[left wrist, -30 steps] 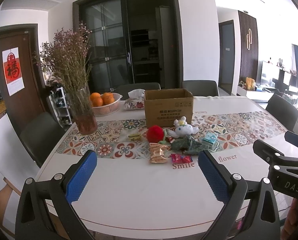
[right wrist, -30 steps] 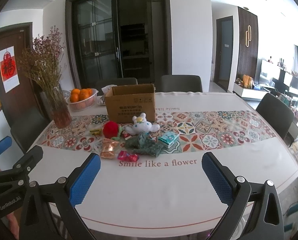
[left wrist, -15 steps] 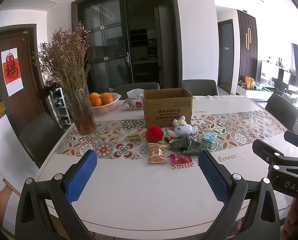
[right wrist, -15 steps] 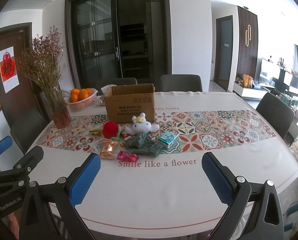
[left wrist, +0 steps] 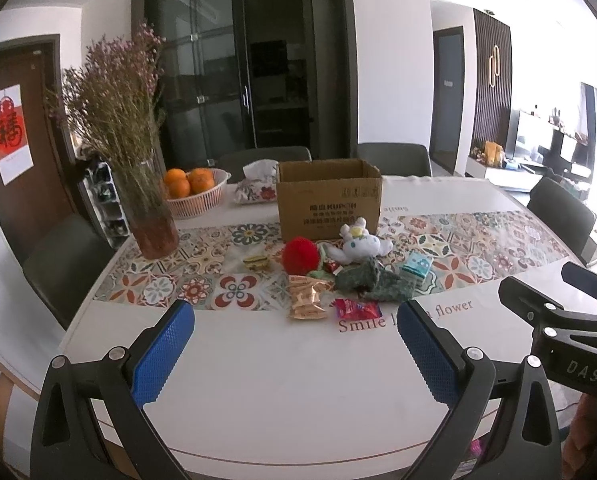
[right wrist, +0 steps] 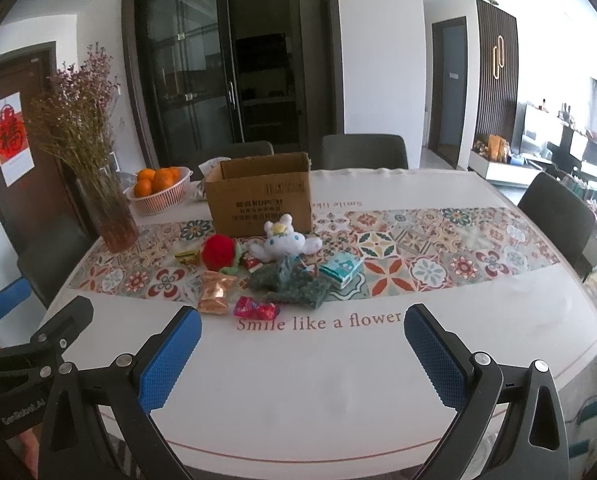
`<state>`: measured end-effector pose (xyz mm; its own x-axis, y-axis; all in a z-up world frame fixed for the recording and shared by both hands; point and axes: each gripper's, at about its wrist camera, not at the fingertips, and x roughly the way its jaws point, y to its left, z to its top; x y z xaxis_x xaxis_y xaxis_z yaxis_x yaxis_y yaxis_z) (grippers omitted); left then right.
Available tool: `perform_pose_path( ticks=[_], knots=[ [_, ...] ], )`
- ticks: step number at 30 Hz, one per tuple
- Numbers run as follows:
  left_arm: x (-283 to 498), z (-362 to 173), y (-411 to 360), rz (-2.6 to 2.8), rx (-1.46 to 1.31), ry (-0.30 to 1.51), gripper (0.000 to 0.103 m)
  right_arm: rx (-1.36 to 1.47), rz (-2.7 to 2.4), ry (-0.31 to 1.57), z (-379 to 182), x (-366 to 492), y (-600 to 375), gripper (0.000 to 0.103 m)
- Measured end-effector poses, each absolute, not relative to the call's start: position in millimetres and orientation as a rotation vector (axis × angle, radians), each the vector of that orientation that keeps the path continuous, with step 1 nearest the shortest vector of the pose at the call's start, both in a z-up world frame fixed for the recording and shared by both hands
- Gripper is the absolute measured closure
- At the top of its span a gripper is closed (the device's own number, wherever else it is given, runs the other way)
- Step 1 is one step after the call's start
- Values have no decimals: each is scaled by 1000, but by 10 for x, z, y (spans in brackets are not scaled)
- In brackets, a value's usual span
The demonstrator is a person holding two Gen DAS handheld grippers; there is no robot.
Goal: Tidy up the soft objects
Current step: 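Reach the left tool to the biscuit packet while the right tool reaches the green glove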
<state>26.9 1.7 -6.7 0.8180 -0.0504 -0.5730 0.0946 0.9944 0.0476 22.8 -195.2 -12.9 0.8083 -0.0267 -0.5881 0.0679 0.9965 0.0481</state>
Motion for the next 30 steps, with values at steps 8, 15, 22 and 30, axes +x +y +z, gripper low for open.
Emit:
perform_pose_path(
  ticks=[8, 15, 22, 30],
  knots=[
    [770, -239, 167, -110, 59, 688, 0, 79, -44, 668, -246, 653, -1790, 1],
    [1210, -403, 285, -169, 56, 745, 0, 133, -42, 726, -392, 1072, -1675, 7],
    [1578, -620, 320, -215, 48, 817, 0, 156, -45, 762, -542, 1397, -1631, 14],
    [1887, -936, 231, -225, 53, 881, 0, 160, 0, 812, -784, 1827, -1682, 21]
  ],
)
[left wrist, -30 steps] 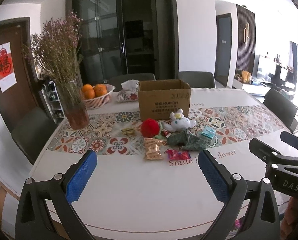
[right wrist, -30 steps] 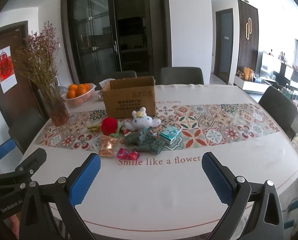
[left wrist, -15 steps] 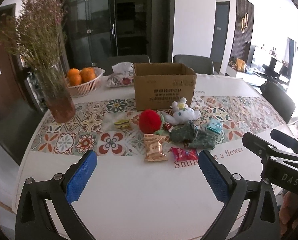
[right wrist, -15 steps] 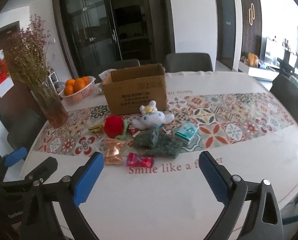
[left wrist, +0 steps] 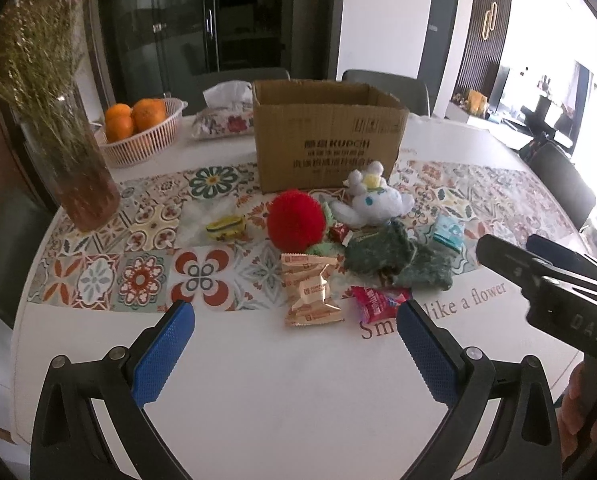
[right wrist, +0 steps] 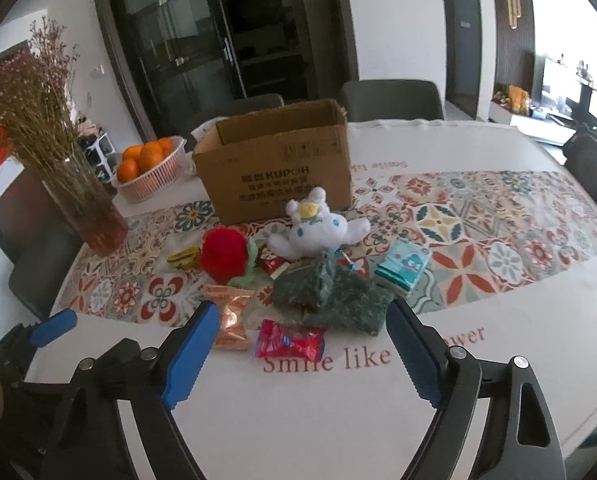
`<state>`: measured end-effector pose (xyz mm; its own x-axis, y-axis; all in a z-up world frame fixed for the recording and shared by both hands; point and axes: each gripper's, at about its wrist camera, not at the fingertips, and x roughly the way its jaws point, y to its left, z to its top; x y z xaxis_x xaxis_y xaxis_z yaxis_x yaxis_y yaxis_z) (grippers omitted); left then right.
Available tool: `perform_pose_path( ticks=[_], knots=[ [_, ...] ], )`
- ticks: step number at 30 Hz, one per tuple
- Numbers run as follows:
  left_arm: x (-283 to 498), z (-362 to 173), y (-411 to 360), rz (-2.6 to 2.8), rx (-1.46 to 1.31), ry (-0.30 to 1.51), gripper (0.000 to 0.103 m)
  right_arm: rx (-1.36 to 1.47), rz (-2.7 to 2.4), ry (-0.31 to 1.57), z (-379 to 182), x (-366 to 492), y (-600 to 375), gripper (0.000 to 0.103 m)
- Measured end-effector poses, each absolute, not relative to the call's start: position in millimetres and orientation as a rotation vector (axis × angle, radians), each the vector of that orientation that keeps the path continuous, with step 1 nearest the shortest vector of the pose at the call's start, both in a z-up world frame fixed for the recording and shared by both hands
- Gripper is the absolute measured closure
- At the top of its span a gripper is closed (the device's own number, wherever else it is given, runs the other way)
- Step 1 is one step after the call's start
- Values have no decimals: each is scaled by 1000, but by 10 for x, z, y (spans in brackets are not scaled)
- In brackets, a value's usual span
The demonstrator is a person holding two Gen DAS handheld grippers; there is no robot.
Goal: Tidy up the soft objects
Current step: 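Reach the left tool to the biscuit packet while the right tool reaches the green glove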
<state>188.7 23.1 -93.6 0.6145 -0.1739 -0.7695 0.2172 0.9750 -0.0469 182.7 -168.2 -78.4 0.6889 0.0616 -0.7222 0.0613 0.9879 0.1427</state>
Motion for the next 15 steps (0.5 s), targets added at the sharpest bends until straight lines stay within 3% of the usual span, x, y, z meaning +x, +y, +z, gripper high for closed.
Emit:
perform_pose_path(
  ticks=[15],
  knots=[
    [2577, -1544, -27, -219, 24, 1053, 8, 193, 113, 993, -1429, 2654, -1869, 39]
  ],
)
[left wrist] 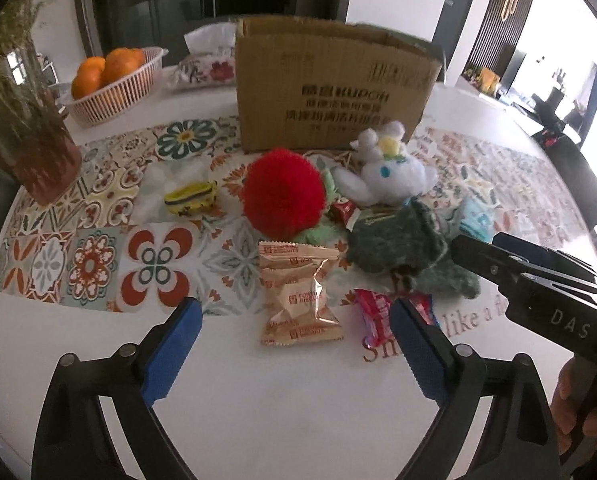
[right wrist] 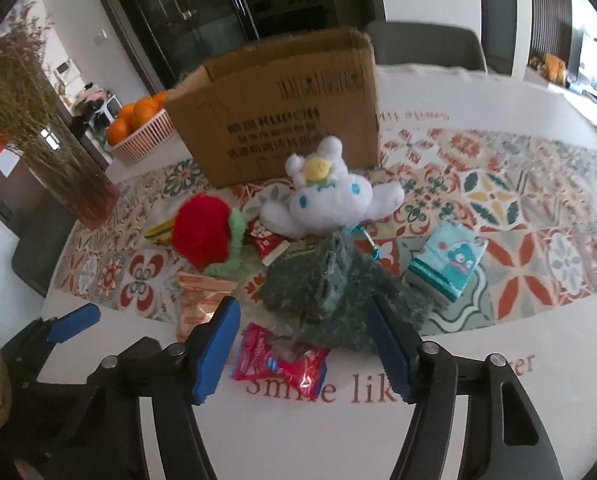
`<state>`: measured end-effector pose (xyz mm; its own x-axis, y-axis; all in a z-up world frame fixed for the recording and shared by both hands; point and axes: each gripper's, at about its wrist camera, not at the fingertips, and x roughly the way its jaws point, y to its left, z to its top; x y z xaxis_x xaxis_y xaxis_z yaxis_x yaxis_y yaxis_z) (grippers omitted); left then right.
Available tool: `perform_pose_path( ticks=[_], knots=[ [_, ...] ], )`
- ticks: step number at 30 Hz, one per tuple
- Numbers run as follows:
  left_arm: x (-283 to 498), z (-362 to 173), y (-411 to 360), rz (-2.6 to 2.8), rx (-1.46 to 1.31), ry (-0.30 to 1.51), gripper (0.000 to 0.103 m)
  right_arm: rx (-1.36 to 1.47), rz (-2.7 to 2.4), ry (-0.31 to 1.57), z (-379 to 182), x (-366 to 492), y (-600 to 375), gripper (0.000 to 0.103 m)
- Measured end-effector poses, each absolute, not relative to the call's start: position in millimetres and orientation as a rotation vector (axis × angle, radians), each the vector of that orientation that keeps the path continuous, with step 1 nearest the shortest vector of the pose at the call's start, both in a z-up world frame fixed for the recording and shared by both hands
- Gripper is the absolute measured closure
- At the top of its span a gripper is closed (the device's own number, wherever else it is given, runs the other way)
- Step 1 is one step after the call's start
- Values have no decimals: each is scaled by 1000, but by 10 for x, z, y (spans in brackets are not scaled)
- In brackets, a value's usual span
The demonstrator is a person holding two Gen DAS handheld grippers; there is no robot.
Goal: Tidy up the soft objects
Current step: 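Reach the left tool to the biscuit packet while the right tool reaches the green glove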
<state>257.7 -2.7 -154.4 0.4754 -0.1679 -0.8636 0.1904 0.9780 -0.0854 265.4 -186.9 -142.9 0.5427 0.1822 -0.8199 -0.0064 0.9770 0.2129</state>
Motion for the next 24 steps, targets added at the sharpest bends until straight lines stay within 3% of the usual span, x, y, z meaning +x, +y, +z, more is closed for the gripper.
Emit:
perform_pose_path(
  ticks=[17, 24],
  knots=[
    [2995, -2173, -106, -181, 7, 1206, 25, 226, 189, 1148, -2013, 3148, -1872, 55],
    [3066, -2264, -112, -179, -9, 1228, 44, 250, 198, 1164, -2117, 3214, -1893, 69]
  ],
)
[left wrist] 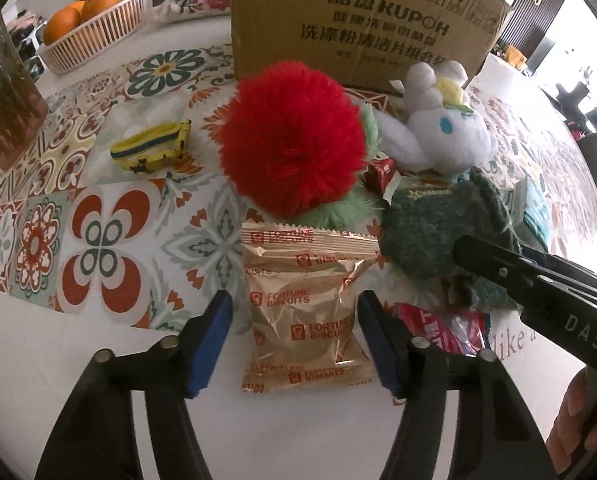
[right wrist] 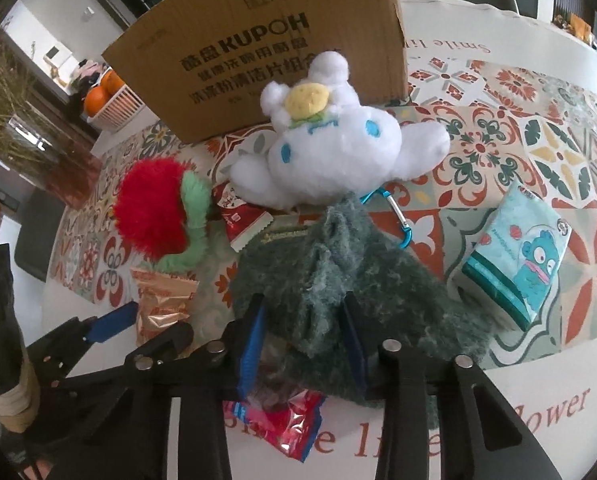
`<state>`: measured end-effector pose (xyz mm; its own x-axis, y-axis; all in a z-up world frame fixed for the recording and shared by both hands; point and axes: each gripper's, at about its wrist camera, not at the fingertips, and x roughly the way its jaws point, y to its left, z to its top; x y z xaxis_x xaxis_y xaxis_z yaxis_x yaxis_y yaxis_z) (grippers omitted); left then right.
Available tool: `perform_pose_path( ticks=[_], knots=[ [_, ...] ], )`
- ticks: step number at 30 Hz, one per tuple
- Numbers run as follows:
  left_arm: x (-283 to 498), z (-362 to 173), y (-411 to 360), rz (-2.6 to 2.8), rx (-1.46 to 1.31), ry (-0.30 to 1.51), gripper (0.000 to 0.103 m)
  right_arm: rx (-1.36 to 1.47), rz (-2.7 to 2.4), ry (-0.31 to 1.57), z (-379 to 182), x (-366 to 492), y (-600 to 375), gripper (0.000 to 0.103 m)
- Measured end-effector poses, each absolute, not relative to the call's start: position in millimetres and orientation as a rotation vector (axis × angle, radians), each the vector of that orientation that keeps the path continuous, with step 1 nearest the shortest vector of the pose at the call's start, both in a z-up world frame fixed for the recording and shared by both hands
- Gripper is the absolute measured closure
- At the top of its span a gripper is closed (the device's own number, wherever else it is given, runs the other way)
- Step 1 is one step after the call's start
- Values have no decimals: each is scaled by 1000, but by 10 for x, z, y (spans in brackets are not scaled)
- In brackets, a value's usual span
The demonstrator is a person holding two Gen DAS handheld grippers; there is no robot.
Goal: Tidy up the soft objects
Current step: 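Reach the left tool to the biscuit packet while the right tool reaches the green glove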
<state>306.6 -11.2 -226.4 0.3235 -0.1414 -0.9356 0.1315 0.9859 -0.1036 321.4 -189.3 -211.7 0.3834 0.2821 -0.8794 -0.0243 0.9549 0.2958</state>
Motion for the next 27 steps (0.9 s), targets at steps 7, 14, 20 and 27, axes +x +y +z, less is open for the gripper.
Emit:
perform_pose_path(
  ticks=[7, 14, 20, 27],
  knots=[
    [2998, -2274, -168, -224, -18, 1227, 56, 263, 202, 1154, -2081, 3143, -1925, 81],
    [2874, -2117, -185, -248, -24, 1185, 56, 254, 192, 1106, -1900, 2969, -1927, 83],
    [2812, -1876, -175, -262, -19, 1124, 56, 281, 179, 1065, -1720, 2851, -1968, 83],
    [2731, -1524, -196, -282, -8, 1051, 56, 279, 170, 984, -1416, 2734, -1957, 83]
  ],
)
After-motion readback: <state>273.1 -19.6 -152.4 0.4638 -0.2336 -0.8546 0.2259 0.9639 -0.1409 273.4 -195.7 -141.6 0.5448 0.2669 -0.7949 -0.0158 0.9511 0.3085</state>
